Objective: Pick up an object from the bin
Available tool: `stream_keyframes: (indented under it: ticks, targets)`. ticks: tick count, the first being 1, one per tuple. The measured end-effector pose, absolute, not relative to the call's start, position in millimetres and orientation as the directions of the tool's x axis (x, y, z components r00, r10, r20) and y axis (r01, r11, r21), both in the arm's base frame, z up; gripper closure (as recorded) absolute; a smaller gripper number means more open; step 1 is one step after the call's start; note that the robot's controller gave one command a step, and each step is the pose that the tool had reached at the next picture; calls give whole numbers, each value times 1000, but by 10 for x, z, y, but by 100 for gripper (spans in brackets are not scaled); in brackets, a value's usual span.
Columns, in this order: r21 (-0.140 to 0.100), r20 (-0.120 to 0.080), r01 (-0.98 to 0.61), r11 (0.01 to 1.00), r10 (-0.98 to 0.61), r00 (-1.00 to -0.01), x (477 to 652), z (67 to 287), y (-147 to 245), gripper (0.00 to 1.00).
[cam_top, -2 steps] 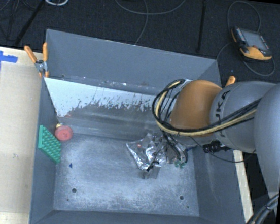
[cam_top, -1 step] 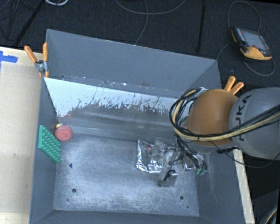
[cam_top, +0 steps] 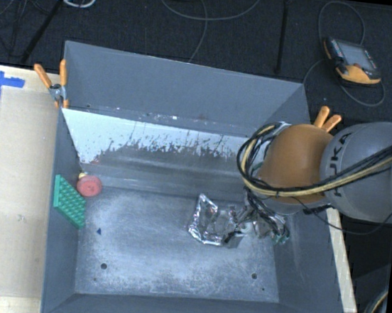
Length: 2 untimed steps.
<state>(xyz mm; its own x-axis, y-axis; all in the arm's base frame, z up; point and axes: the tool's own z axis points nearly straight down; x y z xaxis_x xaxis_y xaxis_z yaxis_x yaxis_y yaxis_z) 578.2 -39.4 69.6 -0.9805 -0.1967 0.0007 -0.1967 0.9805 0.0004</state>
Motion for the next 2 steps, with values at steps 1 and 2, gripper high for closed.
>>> stream_keyframes:
  ticks: [1, 2]
  targets:
    - [-1, -6, -231, 973, -231, -973, 5342, 1828, -299, 100]
    - [-2, -8, -239, 971, -239, -971, 5104, 2659, -157, 100]
